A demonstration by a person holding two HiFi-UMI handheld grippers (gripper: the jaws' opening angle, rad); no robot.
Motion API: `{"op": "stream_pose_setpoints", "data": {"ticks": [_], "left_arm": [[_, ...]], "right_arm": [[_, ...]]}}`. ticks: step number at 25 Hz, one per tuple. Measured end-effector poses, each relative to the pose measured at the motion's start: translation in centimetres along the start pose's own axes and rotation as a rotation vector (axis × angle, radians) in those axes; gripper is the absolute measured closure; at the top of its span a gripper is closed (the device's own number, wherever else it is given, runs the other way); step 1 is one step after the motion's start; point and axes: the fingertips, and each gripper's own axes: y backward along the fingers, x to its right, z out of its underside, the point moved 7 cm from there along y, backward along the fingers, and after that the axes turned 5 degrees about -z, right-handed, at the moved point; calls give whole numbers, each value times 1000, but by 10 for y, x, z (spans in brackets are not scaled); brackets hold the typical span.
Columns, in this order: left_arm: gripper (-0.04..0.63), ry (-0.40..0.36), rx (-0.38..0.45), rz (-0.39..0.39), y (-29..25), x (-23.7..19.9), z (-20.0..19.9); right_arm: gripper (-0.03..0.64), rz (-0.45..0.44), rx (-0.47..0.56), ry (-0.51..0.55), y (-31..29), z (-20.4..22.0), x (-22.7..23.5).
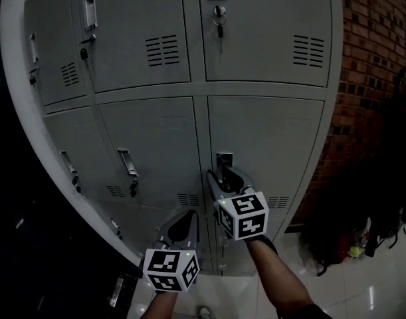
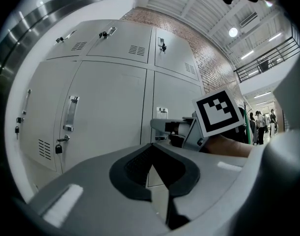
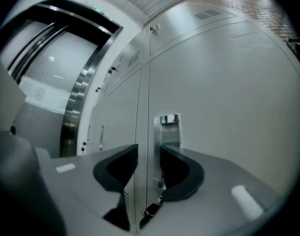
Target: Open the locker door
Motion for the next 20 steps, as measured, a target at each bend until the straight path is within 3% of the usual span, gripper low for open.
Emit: {"op": "stream_pose_setpoints", "data": {"ticks": [3,20], "left_arm": [[589,4,2,-12,3,-4,0],[589,15,41,17,26,37,-8]], "right_arm": [[584,35,-3,-15,4,0,6],[581,-89,-1,-14,72,-6,-33]]}}
